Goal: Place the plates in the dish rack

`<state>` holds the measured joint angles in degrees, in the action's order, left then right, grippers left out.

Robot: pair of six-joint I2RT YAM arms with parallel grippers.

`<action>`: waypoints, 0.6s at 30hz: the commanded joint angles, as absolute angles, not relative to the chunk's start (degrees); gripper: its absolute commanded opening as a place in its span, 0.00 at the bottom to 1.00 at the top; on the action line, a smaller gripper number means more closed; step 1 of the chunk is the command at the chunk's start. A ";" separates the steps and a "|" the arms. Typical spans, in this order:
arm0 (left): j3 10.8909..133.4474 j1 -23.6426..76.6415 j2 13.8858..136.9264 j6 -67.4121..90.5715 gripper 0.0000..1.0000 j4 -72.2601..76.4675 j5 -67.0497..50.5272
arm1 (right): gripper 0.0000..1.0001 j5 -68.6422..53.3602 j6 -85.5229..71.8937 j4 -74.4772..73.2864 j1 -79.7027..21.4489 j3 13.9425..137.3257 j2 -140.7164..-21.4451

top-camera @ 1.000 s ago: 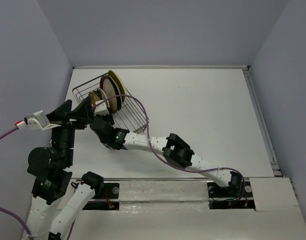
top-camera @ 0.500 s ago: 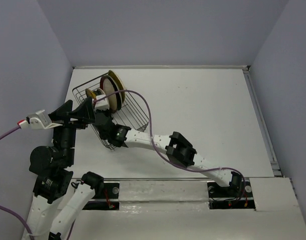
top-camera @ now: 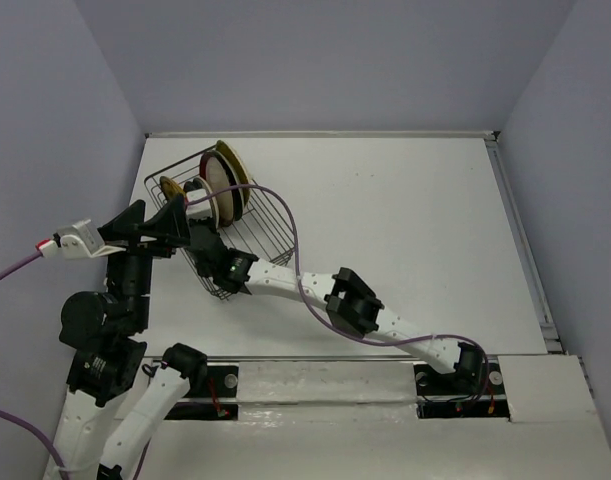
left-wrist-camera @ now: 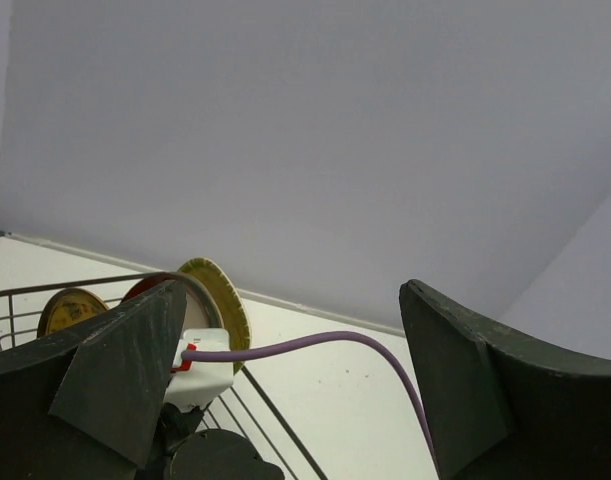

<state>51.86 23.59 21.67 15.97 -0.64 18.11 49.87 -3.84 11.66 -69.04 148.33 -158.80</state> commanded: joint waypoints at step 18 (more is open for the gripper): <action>50.19 19.78 24.52 16.52 0.99 4.22 15.56 | 0.07 53.79 3.43 23.47 -67.15 149.24 -158.55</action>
